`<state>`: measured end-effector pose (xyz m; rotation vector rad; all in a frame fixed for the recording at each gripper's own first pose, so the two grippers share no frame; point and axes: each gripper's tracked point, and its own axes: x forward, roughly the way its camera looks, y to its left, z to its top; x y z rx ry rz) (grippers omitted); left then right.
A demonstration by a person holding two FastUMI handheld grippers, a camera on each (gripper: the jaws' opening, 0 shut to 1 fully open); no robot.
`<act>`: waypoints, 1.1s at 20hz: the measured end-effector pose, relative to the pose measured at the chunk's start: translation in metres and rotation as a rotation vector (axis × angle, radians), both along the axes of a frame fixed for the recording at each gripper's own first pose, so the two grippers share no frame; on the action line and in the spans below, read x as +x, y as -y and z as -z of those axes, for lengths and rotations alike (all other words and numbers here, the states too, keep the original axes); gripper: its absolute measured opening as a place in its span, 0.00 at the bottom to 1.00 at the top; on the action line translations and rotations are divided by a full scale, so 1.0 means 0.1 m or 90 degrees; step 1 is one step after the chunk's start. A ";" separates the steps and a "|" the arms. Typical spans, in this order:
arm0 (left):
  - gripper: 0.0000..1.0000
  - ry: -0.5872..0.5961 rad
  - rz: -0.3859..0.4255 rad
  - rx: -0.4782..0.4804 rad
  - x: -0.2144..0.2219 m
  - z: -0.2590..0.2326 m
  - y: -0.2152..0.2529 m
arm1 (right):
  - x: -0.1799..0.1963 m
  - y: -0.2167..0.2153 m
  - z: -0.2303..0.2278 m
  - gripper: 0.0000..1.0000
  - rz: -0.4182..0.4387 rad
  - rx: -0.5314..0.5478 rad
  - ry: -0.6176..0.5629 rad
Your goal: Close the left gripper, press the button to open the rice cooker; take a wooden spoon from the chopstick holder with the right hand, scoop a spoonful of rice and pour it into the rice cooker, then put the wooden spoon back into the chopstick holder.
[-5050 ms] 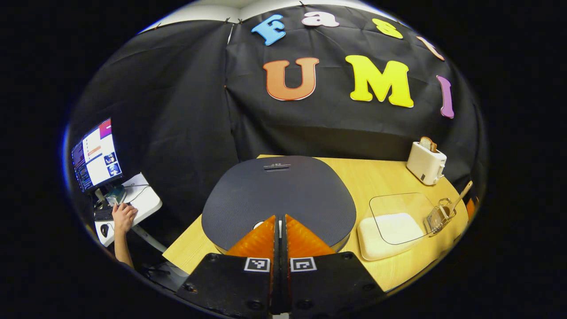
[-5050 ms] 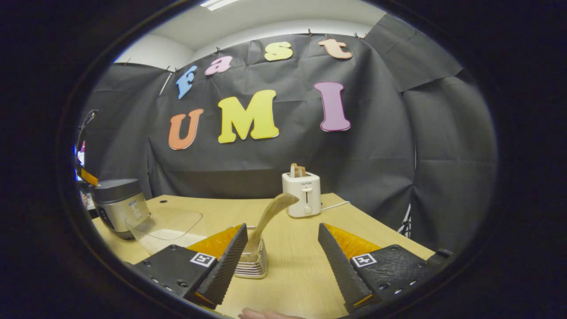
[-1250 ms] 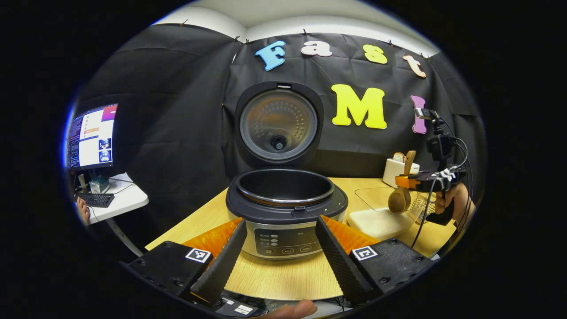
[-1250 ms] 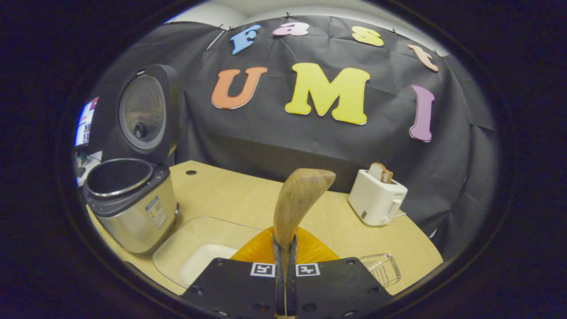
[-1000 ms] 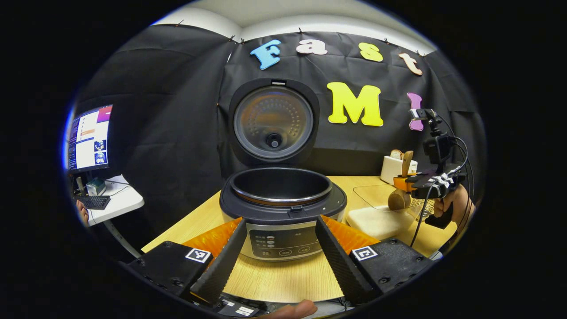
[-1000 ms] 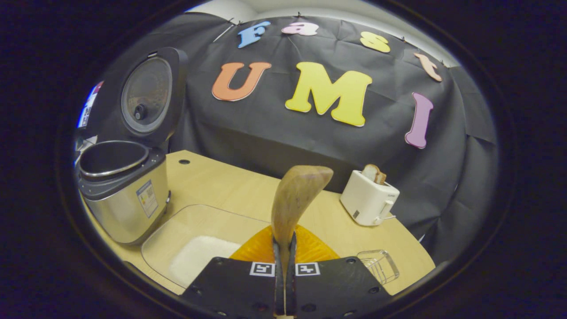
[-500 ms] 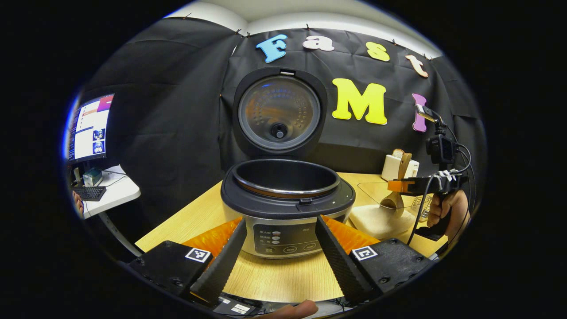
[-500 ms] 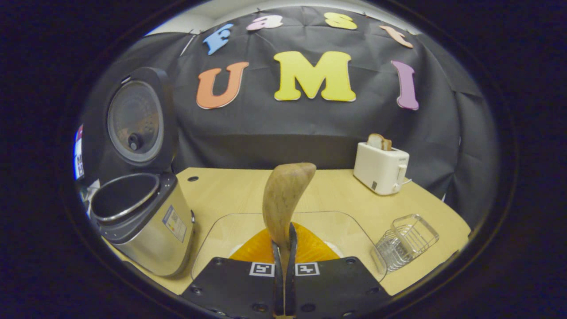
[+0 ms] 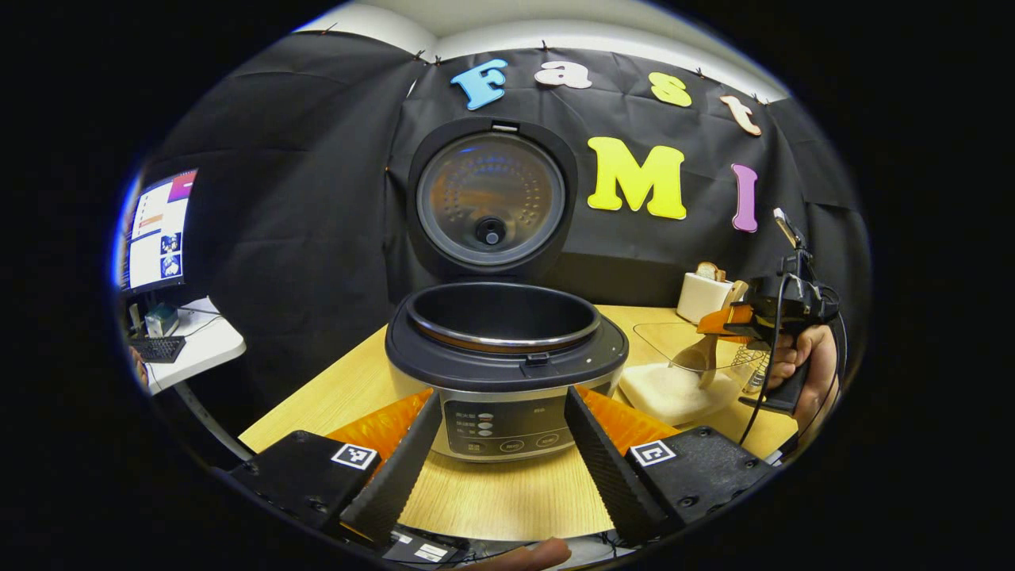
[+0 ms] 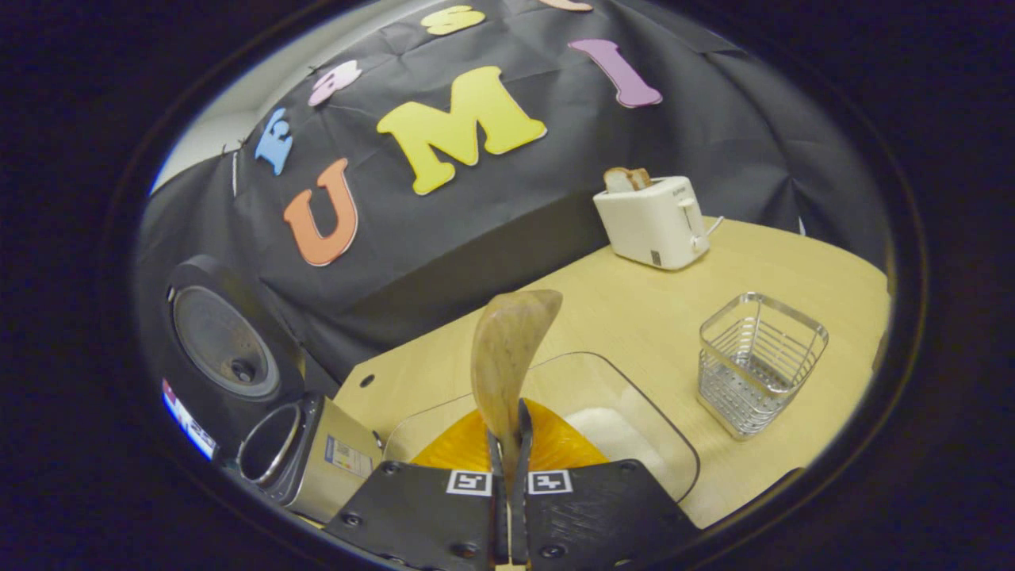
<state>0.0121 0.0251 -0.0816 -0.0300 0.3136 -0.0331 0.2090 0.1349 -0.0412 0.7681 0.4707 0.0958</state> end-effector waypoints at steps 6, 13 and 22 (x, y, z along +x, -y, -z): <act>1.00 -0.004 0.003 0.004 -0.02 0.01 0.03 | 0.04 0.04 0.07 0.02 -0.006 0.127 -0.032; 0.99 -0.010 0.003 0.003 -0.04 0.01 0.07 | -0.01 0.05 -0.02 0.02 -0.006 0.261 -0.033; 1.00 -0.015 0.012 -0.006 -0.10 0.11 0.05 | -0.10 0.28 -0.45 0.02 0.028 0.397 0.021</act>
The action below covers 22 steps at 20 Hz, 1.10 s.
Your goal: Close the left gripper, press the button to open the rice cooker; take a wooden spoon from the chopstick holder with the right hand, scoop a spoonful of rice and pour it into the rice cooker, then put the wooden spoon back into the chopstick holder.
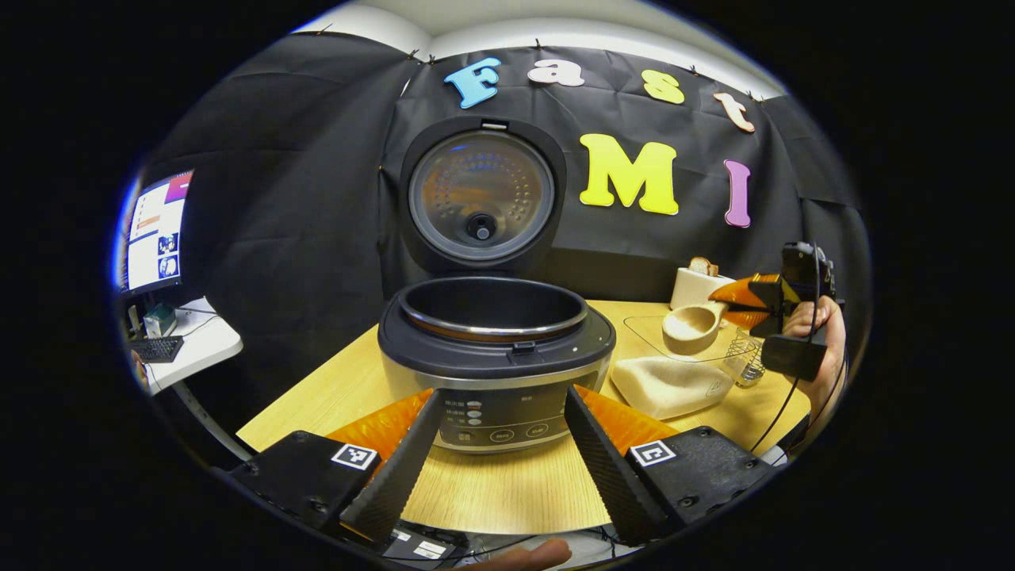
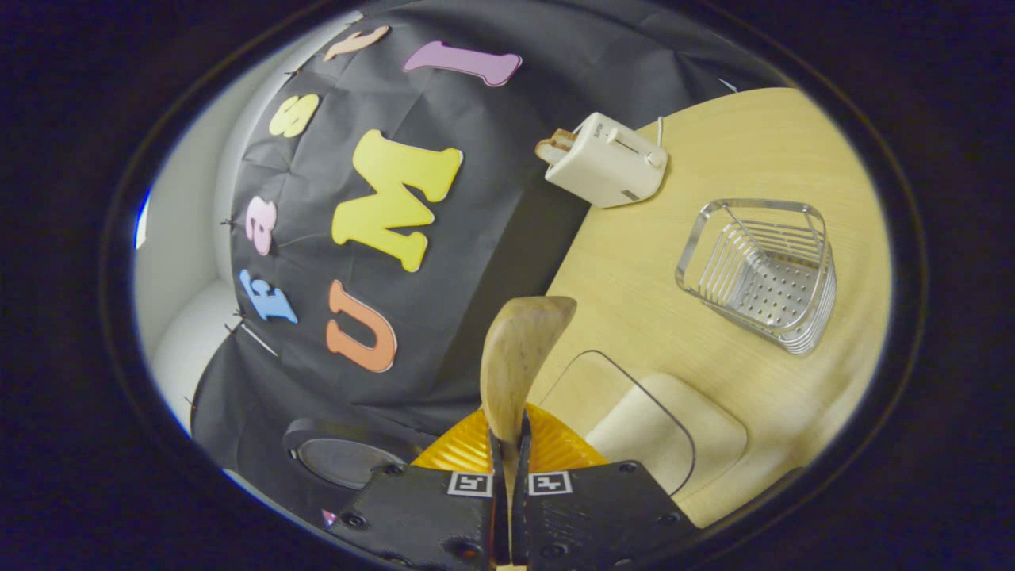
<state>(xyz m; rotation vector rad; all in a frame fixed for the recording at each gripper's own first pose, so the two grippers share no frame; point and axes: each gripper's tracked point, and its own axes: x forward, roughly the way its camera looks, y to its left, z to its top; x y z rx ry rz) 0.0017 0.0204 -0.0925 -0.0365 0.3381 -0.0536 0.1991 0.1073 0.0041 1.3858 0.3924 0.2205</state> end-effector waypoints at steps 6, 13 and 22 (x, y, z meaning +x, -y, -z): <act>0.96 0.008 -0.003 -0.026 -0.04 0.05 -0.07 | -0.07 -0.31 -0.56 0.01 -0.010 0.010 0.048; 1.00 0.020 0.005 -0.015 -0.15 0.10 -0.14 | -0.16 -0.92 -1.12 0.02 -0.052 -0.018 0.112; 0.99 0.027 -0.001 -0.009 -0.20 0.10 -0.23 | -0.10 -1.82 -1.41 0.02 -0.104 -0.156 0.198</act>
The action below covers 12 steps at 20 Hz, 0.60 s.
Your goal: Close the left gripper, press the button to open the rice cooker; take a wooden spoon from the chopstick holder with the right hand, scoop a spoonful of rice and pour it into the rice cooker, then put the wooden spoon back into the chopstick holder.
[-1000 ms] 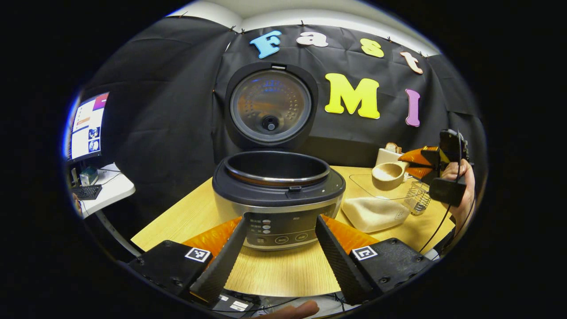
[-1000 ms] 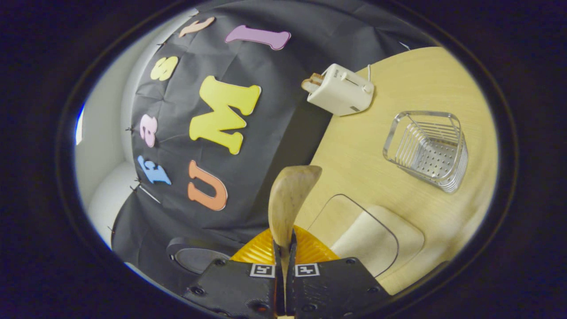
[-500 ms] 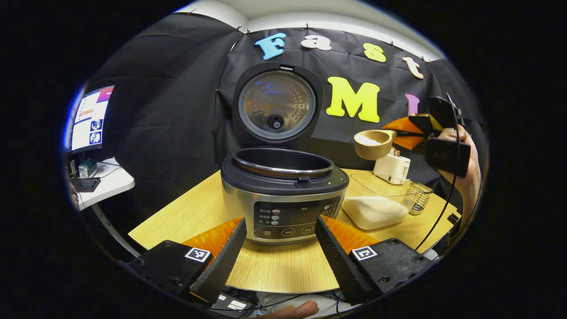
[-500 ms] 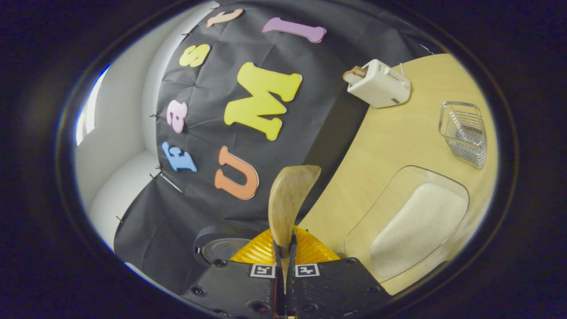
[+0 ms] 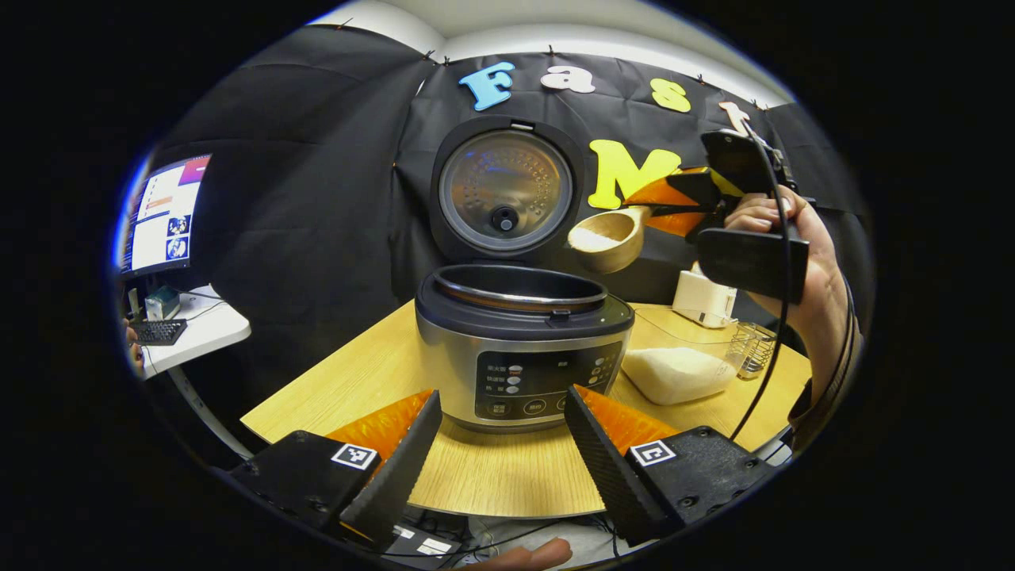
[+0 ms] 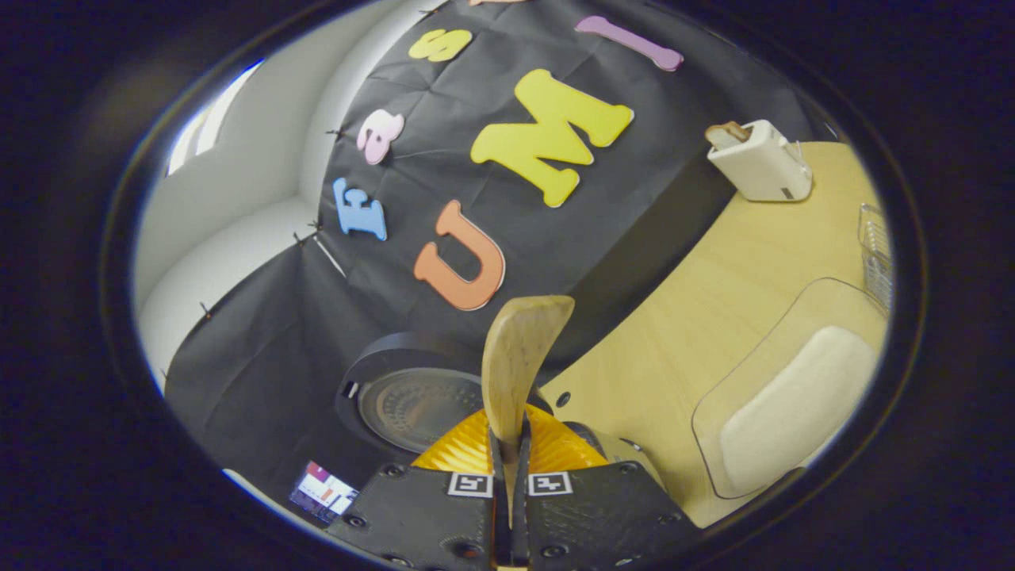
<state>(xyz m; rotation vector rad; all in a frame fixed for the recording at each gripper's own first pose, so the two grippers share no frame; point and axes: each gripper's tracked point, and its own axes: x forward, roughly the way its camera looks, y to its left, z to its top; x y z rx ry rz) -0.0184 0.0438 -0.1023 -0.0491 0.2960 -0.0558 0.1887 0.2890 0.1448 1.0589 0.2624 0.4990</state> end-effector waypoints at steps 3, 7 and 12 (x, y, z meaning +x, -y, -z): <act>1.00 0.004 0.003 0.004 -0.01 0.00 0.00 | -0.01 -0.23 -0.12 0.01 -0.002 -0.071 0.047; 1.00 0.013 0.005 0.005 -0.02 -0.02 -0.02 | 0.01 -0.42 -0.18 0.04 0.001 -0.168 0.102; 1.00 0.014 0.003 0.004 -0.03 -0.01 -0.04 | 0.07 -0.59 -0.20 0.02 0.000 -0.273 0.148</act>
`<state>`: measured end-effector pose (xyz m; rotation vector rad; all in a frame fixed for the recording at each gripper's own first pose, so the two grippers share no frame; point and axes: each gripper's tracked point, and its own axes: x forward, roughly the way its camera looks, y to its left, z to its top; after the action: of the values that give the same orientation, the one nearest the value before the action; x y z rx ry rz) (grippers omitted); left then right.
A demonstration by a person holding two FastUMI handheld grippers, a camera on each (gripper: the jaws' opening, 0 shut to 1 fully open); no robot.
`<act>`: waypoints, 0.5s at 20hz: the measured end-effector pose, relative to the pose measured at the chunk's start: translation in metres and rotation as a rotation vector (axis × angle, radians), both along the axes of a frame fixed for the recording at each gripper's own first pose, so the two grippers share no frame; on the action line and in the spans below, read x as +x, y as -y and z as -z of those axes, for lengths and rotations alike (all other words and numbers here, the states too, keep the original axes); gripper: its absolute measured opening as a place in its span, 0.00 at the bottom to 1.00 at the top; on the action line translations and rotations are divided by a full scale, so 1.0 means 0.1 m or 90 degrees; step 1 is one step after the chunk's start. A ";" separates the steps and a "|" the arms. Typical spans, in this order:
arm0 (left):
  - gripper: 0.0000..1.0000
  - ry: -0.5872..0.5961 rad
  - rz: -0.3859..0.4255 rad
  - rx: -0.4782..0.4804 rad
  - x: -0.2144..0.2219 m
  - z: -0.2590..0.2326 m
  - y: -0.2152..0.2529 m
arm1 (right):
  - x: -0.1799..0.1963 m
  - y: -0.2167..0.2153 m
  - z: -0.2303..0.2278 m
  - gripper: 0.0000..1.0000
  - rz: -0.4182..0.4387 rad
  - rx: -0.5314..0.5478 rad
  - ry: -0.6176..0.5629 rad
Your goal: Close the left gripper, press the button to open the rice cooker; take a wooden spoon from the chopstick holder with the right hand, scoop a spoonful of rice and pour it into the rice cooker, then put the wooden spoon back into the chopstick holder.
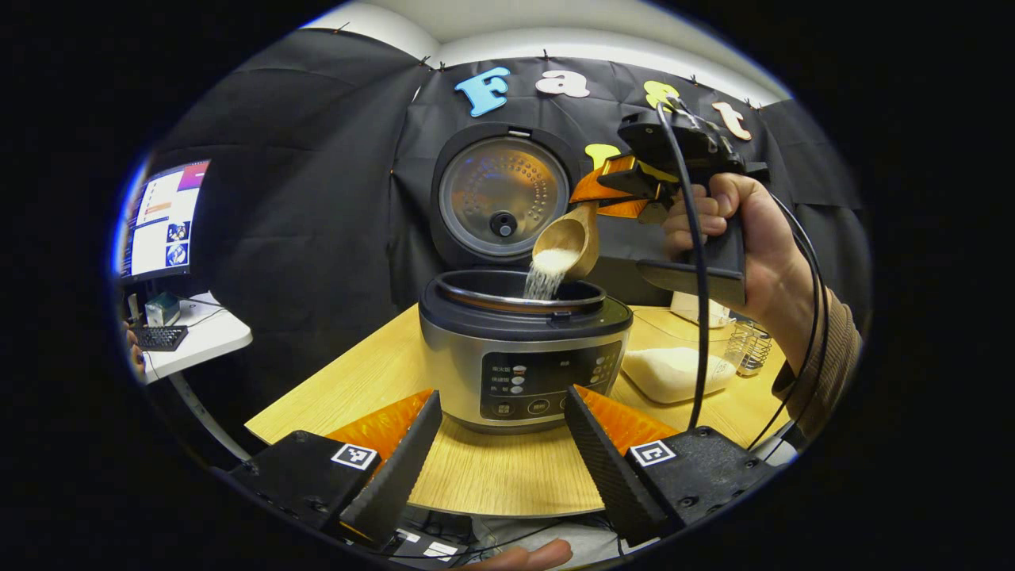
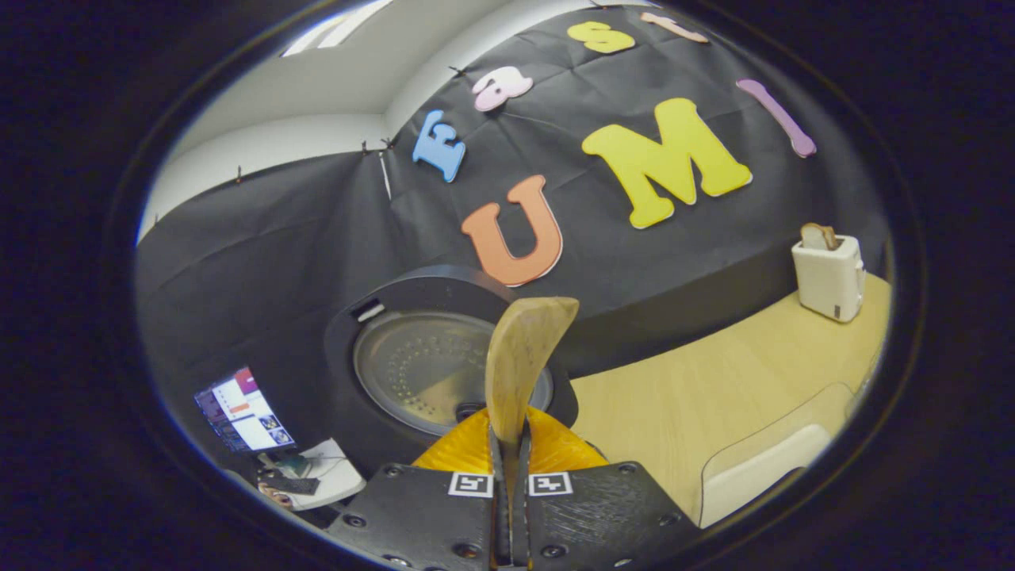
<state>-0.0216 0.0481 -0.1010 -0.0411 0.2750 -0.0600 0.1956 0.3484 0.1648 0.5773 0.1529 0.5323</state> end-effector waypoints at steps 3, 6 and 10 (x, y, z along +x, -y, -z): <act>0.99 0.002 -0.001 0.008 0.00 0.02 -0.01 | -0.01 -0.07 -0.04 0.01 0.006 -0.090 0.051; 0.99 -0.002 -0.006 0.012 -0.02 0.05 -0.03 | -0.04 -0.18 0.02 0.01 -0.001 -0.149 0.085; 1.00 -0.009 -0.015 0.006 -0.06 0.10 -0.09 | -0.01 -0.31 0.08 0.01 -0.016 -0.213 0.104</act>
<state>-0.0275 0.0571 -0.1111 -0.0354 0.2883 -0.0355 0.1941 0.3790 0.1565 0.2054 0.0916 0.5620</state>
